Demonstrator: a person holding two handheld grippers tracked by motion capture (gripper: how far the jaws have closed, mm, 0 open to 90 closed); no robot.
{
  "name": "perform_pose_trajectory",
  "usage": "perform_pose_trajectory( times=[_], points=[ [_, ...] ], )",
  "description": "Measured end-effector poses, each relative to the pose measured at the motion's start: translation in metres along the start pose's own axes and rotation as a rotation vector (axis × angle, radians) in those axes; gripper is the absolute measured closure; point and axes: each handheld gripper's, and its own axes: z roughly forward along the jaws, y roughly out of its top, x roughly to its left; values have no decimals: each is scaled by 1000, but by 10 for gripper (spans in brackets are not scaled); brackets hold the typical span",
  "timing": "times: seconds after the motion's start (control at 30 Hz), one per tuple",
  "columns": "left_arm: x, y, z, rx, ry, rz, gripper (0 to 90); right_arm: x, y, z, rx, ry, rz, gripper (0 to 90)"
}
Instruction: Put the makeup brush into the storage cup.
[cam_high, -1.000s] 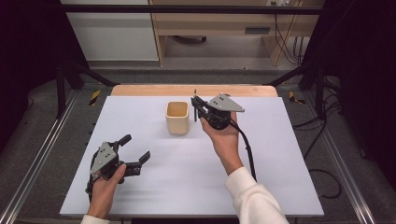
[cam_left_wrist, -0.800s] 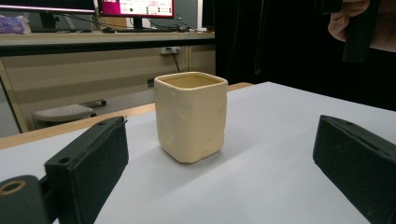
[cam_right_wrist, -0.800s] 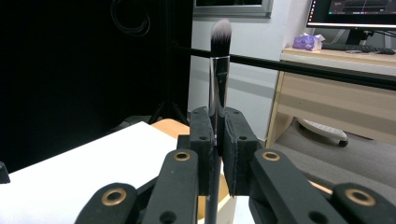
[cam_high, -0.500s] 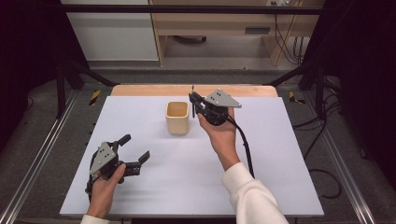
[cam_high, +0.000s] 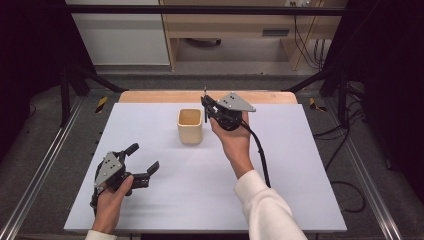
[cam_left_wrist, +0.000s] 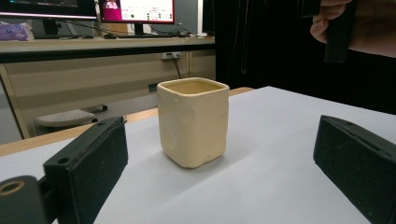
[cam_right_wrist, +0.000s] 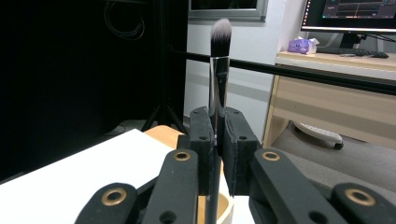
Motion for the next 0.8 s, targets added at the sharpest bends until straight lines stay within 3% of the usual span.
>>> perform_pose_trajectory(
  times=[0.17,0.3,0.47,0.57,0.8],
  points=[
    [2,3,-1,-29,1,-22,27,-1,-1,5,-9,-3,22,834],
    [3,2,-1,-17,3,-3,27,-4,-4,7,3,-6,18,834],
    [6,1,-2,-25,11,-21,27,-8,-5,10,-3,-19,47,834],
    [8,1,-4,-14,23,2,27,-9,-5,9,-13,-29,45,835],
    [11,1,-6,-13,28,8,27,3,0,6,-49,-26,28,835]
  ],
)
